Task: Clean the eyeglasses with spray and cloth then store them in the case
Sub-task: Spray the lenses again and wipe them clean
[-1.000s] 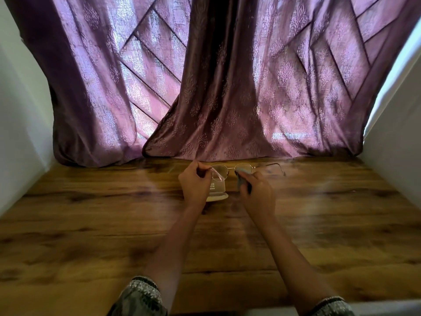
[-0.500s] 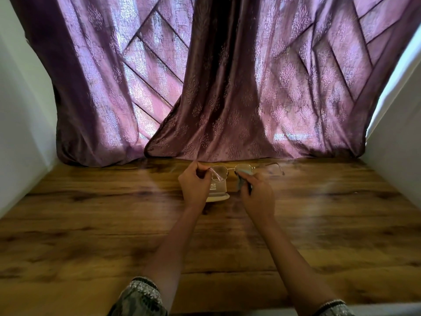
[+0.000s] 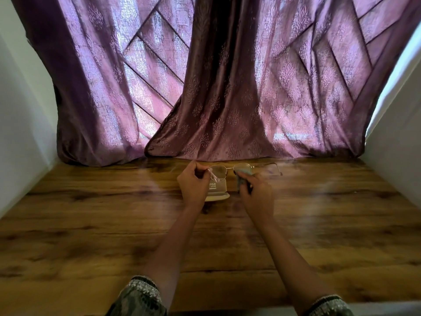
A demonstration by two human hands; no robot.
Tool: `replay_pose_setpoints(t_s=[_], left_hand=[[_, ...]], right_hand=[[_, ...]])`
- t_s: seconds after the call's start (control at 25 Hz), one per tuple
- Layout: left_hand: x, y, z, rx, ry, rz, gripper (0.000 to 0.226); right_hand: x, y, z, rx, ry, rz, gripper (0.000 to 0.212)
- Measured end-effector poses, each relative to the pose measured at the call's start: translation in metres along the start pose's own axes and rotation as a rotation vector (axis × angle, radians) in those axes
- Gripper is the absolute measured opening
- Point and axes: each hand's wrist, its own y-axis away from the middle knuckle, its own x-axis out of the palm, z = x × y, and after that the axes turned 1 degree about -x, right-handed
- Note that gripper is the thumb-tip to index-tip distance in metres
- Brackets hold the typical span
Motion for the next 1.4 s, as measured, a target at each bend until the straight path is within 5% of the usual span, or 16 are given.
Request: replay_pose_setpoints(t_s=[0.24, 0.48, 0.72, 1.4], left_hand=[[-0.001, 0.001, -0.004, 0.027, 0.022, 0.024, 0.033], [-0.002, 0.002, -0.002, 0.006, 0.016, 0.009, 0.028], [-0.003, 0.001, -0.003, 0.01, -0.01, 0.044, 0.016], [-0.007, 0.001, -0.01, -0.047, -0.015, 0.001, 0.021]], right_hand=[[0.005, -0.007, 0.002, 0.086, 0.058, -0.058, 0.037], [0.005, -0.002, 0.003, -0.051, -0.045, 0.049, 0.034], [0.002, -0.011, 0.0, 0.112, 0.026, -0.003, 0.032], [0.007, -0.007, 0.007, 0.033, -0.066, 0.08, 0.029]])
